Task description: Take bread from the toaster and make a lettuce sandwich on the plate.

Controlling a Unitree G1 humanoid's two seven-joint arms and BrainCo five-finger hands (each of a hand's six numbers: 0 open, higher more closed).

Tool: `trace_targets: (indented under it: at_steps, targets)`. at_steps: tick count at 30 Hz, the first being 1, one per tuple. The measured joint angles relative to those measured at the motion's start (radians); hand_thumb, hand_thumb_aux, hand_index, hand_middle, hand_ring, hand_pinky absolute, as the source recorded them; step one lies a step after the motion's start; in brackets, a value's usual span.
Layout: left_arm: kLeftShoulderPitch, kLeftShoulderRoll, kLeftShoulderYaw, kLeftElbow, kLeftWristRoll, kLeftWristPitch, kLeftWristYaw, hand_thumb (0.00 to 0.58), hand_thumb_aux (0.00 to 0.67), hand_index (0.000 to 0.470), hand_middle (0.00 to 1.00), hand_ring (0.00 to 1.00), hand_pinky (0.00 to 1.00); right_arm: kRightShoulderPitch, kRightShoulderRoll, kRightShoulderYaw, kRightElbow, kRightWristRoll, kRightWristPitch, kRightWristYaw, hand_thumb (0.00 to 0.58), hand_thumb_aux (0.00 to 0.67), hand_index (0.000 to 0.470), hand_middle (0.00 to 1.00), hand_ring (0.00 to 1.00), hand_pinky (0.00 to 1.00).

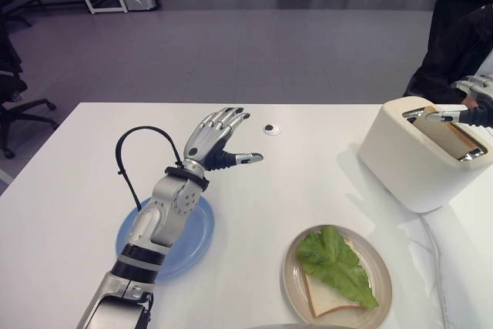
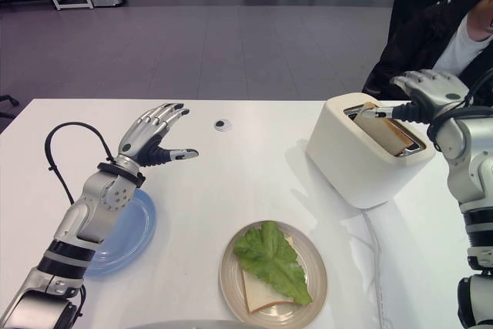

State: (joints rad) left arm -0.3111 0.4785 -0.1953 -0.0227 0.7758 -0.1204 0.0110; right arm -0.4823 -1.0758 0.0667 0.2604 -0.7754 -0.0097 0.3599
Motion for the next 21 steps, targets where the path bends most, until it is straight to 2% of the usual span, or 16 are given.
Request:
trace_targets:
  at_steps: [1,2,3,11,16,18,21]
  targets:
    - [0.001,0.0,0.0,0.0,0.0,0.0,0.001,0.0,0.0,0.0,0.0,0.0,0.0,0.009,0.0,0.003,0.001,0.011,0.0,0.018,0.501,0.423,0.297,0.0,0.0,0.0]
    - [0.001,0.0,0.0,0.001,0.0,0.0,0.002,0.0,0.0,0.0,0.0,0.0,0.0,0.016,0.0,0.004,0.001,0.014,0.0,0.032,0.56,0.547,0.383,0.0,0.0,0.0]
    - [0.001,0.0,0.0,0.001,0.0,0.0,0.002,0.0,0.0,0.0,0.0,0.0,0.0,0.019,0.0,0.006,0.003,0.016,0.001,0.043,0.58,0.67,0.47,0.0,0.0,0.0]
    - [0.01,0.005,-0.016,0.007,0.03,0.003,0.017,0.0,0.0,0.0,0.0,0.0,0.0,0.002,0.005,0.034,0.03,0.034,-0.012,0.071,0.58,0.67,0.47,0.0,0.0,0.0]
    - [0.015,0.014,-0.029,0.029,0.069,0.012,0.044,0.0,0.0,0.0,0.0,0.0,0.0,-0.039,0.033,0.039,0.069,0.053,-0.025,0.019,0.58,0.67,0.47,0.0,0.0,0.0]
    - [0.016,0.013,-0.03,0.031,0.069,0.014,0.046,0.0,0.0,0.0,0.0,0.0,0.0,-0.079,0.064,0.017,0.091,0.104,-0.045,-0.011,0.58,0.67,0.47,0.0,0.0,0.0]
    - [0.019,0.013,-0.033,0.046,0.069,0.014,0.05,0.0,0.0,0.0,0.0,0.0,0.0,-0.144,0.128,-0.063,0.128,0.281,-0.093,-0.001,0.58,0.67,0.47,0.0,0.0,0.0]
